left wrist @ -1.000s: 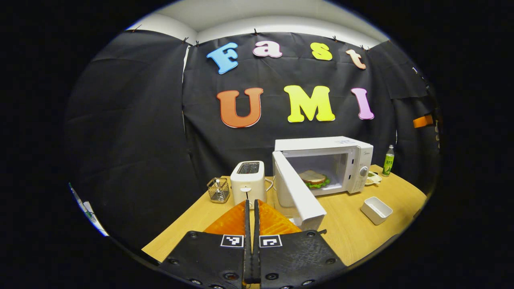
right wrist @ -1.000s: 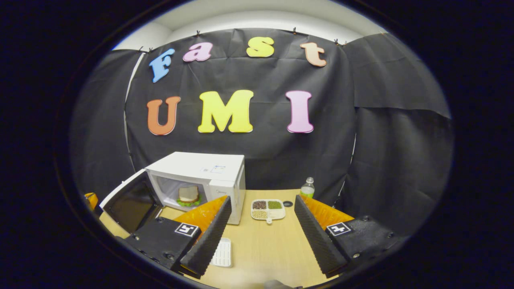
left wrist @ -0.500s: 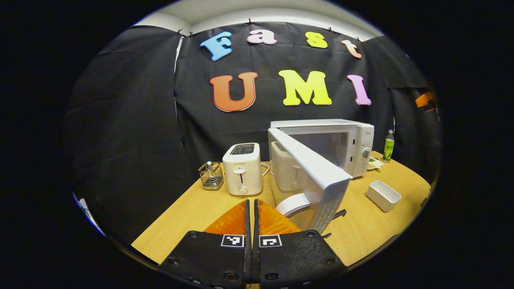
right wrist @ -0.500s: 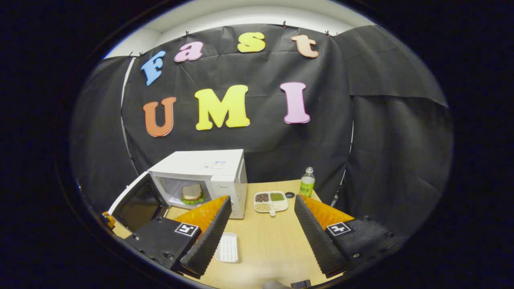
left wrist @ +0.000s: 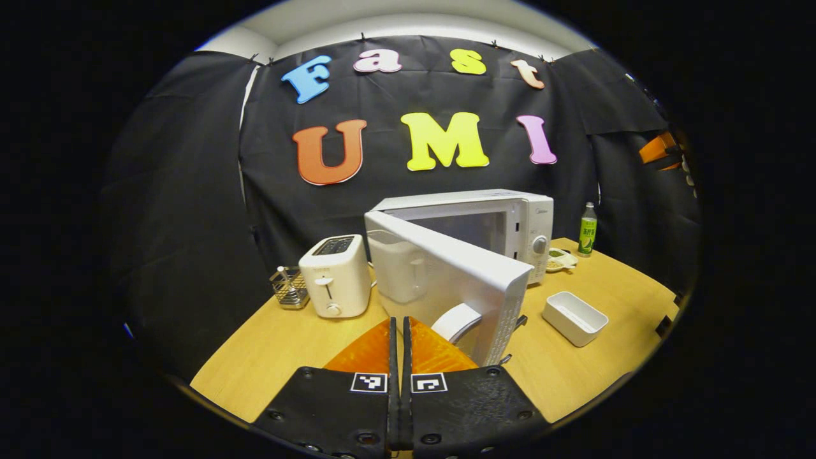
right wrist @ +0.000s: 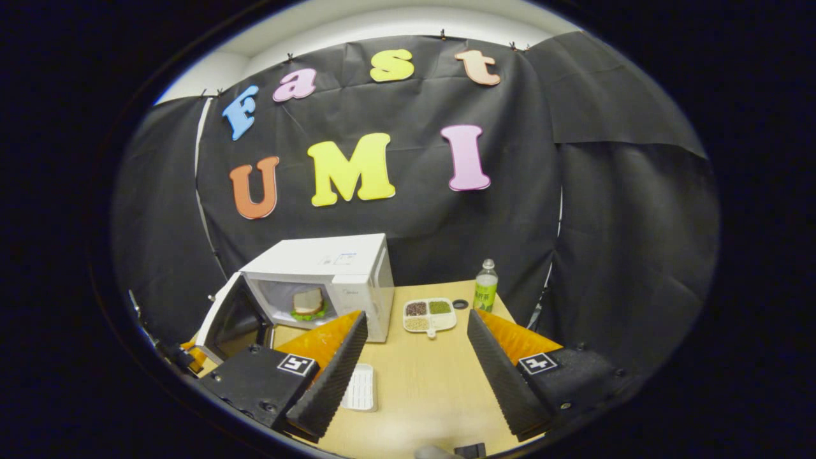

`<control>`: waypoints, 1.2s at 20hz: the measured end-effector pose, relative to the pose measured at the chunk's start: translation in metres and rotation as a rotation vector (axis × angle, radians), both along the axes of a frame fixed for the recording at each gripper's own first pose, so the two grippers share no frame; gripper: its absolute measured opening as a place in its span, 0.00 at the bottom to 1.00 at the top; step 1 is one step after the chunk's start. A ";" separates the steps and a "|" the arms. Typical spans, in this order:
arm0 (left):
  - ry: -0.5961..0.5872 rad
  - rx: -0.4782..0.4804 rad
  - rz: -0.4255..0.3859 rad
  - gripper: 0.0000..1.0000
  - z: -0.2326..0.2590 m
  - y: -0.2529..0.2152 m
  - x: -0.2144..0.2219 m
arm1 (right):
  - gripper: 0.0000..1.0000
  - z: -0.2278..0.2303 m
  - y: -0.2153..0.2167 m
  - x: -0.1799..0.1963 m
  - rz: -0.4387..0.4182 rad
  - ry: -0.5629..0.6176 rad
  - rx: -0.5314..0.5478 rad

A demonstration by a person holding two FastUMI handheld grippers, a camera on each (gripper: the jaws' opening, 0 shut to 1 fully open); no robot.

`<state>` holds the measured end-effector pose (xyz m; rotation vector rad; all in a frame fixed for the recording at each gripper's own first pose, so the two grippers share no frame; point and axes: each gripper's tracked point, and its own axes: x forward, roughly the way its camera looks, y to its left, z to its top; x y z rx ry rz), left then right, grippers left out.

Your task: Open the microwave oven with the left hand, put the food in, and close the microwave oven.

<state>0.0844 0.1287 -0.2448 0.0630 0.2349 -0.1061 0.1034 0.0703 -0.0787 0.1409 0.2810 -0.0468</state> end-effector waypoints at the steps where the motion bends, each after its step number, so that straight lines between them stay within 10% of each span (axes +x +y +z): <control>1: -0.002 -0.002 -0.019 0.00 0.002 -0.014 0.002 | 0.92 0.000 -0.003 0.000 0.006 0.001 0.003; 21: -0.044 -0.019 -0.202 0.10 0.015 -0.189 0.127 | 0.92 0.000 -0.061 0.008 -0.002 0.001 0.039; 24: -0.050 -0.003 -0.210 0.00 0.014 -0.197 0.147 | 0.92 -0.002 -0.067 0.011 -0.017 0.004 0.045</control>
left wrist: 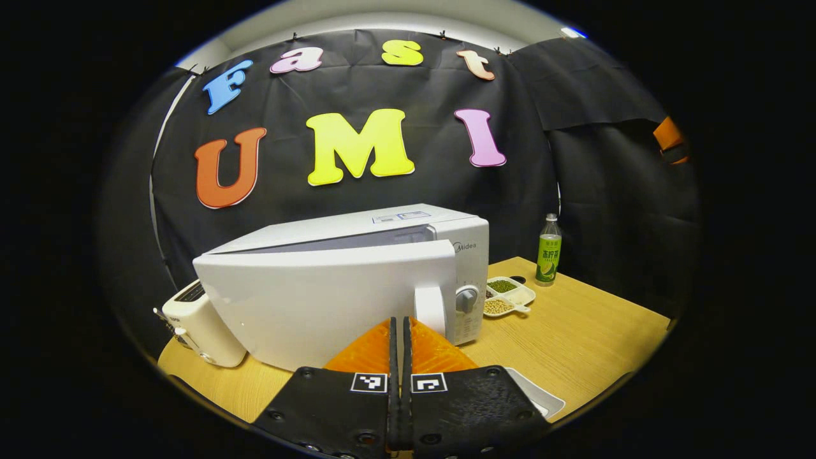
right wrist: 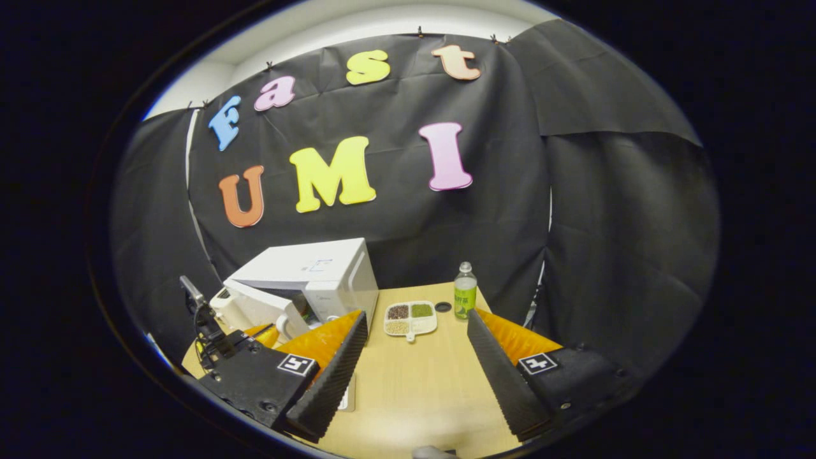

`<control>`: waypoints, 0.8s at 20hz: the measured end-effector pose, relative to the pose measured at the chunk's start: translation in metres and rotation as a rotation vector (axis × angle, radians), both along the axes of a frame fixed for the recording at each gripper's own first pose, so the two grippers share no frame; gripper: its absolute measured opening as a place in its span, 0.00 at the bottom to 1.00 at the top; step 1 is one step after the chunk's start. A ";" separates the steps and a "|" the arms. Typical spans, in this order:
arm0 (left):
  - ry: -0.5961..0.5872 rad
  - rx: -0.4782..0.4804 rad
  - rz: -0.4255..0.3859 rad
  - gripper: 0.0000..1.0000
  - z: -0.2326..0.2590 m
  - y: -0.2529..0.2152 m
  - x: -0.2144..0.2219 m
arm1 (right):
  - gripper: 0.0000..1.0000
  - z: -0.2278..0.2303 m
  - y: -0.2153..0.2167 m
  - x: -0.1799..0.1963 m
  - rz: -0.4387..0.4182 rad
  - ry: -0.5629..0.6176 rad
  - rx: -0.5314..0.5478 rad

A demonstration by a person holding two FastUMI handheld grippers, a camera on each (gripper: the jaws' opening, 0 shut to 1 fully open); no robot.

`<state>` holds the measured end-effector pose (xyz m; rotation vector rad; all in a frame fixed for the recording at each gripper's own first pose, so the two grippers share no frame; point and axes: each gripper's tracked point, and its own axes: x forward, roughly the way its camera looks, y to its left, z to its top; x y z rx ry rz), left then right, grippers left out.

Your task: Open the microwave oven with the left hand, put the food in, and close the microwave oven.

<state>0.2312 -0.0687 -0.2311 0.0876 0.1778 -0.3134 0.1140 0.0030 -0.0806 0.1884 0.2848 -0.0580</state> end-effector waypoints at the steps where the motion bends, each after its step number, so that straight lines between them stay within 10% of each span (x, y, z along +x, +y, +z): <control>1: -0.001 0.003 0.002 0.00 0.000 -0.001 0.007 | 0.92 0.001 -0.002 0.000 -0.006 -0.002 0.001; 16: 0.021 -0.034 0.047 0.00 -0.008 -0.013 0.069 | 0.92 0.000 -0.008 -0.001 -0.030 0.005 -0.009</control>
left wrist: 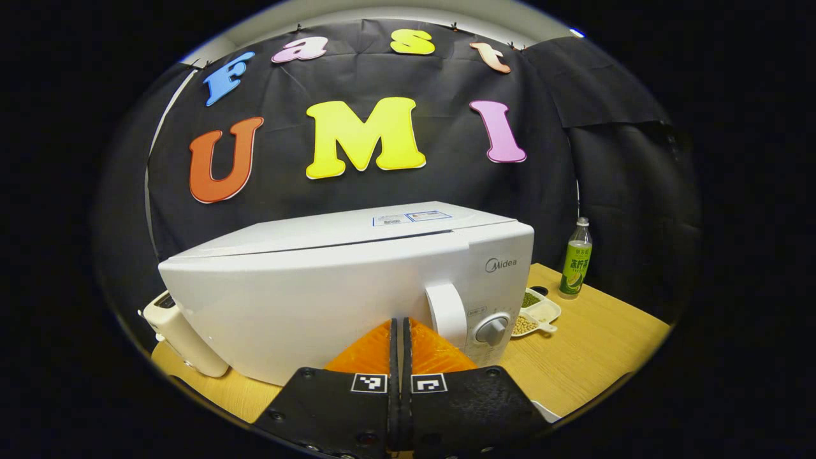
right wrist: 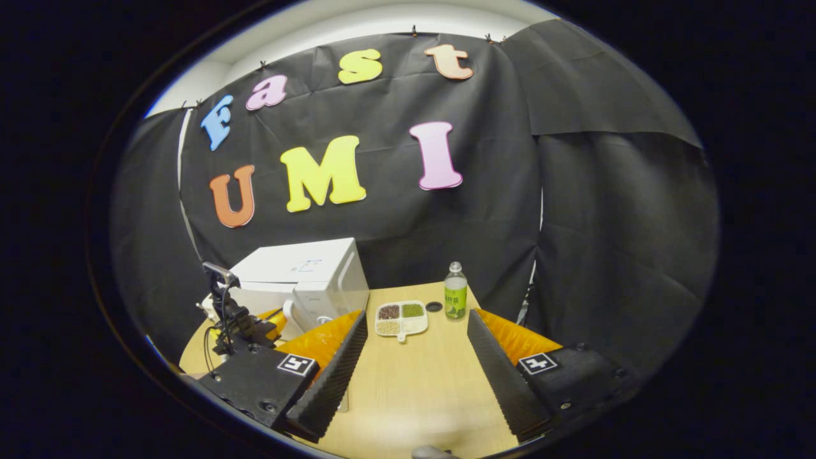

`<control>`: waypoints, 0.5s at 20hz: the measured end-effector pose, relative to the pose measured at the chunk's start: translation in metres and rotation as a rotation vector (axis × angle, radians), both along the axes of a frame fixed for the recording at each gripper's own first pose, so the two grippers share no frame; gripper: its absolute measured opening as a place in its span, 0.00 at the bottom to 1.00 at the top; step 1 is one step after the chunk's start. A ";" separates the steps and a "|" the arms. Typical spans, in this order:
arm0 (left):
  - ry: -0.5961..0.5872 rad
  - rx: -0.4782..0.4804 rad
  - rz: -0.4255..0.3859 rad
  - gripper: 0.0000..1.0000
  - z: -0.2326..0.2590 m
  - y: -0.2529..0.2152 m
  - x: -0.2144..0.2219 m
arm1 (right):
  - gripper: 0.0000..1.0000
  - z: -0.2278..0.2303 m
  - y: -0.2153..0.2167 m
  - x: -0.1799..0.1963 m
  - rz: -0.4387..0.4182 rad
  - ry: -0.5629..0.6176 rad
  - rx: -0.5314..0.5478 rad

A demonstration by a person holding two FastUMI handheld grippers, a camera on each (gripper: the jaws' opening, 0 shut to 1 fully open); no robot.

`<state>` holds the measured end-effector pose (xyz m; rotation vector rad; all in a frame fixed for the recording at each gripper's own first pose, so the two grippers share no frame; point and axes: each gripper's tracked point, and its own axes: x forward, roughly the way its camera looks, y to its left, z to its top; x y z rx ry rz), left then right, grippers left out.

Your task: Open the microwave oven with the left hand, put the food in, and close the microwave oven.

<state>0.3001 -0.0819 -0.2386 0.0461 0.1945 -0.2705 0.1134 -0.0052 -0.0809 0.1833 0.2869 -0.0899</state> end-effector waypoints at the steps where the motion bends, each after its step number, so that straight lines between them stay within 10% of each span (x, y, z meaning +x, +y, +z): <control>1: -0.007 0.006 0.007 0.00 0.001 0.001 0.000 | 0.92 0.001 0.000 0.001 0.001 0.000 0.002; 9: 0.056 -0.038 0.062 0.00 0.004 0.006 -0.015 | 0.92 0.016 0.023 0.006 0.052 -0.041 -0.013; 10: 0.041 -0.042 0.062 0.33 0.016 0.009 -0.025 | 0.92 0.020 0.025 0.007 0.054 -0.054 -0.026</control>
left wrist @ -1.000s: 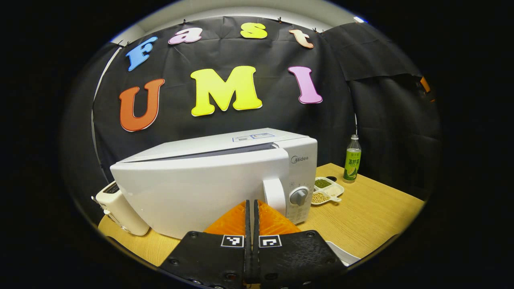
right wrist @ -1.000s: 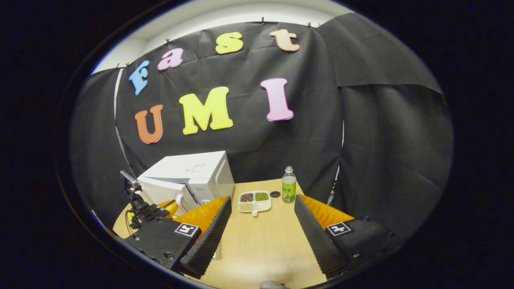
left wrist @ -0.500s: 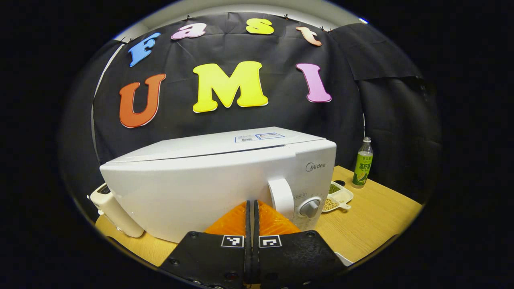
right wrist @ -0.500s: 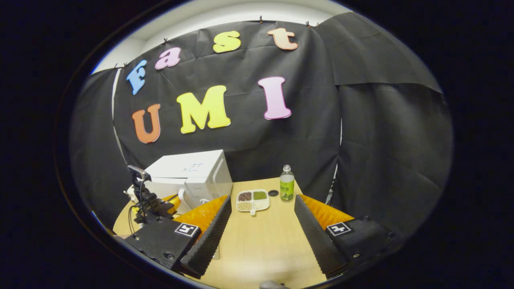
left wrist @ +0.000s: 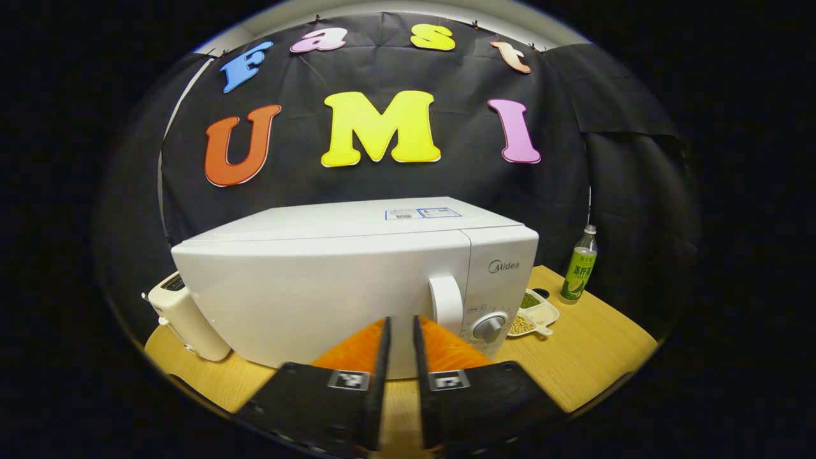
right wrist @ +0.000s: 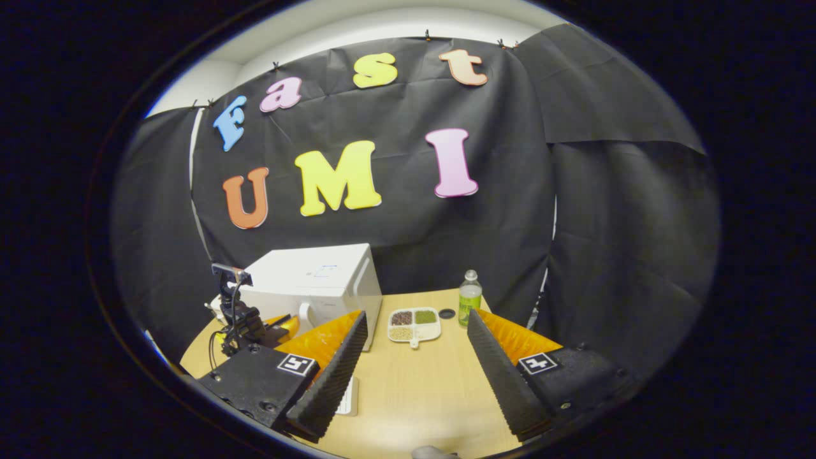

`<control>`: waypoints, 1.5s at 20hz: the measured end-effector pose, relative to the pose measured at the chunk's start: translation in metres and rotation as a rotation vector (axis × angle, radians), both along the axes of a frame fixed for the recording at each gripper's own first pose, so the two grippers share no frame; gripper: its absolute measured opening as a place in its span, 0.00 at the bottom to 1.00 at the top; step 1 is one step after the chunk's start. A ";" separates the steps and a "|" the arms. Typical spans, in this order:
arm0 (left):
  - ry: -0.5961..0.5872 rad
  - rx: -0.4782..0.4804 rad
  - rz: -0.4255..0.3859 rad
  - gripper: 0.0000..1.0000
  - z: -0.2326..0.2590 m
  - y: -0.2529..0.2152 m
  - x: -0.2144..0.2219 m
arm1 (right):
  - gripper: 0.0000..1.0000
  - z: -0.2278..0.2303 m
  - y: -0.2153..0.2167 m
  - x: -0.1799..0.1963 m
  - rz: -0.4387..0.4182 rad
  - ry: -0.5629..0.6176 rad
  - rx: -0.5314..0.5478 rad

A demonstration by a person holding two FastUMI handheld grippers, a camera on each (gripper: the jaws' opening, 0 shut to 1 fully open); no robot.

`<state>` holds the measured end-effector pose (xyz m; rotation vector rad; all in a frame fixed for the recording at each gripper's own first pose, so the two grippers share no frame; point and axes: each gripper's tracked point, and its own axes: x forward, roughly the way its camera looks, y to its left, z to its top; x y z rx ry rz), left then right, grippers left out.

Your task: Open the microwave oven with the left hand, put the food in, and close the microwave oven.

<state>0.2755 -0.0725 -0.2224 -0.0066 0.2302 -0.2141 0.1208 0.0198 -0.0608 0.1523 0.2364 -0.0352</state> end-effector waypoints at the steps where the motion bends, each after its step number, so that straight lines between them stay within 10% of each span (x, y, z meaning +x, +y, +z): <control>1: -0.023 0.002 -0.001 0.65 0.014 0.002 -0.010 | 0.92 0.004 0.002 0.001 0.004 -0.014 -0.015; 2: -0.036 0.009 0.000 0.98 0.018 0.004 -0.012 | 0.92 0.009 0.006 0.002 0.012 -0.026 -0.025; 30: -0.236 0.037 0.210 0.96 0.210 0.153 -0.203 | 1.00 0.063 0.062 -0.040 0.014 -0.192 -0.103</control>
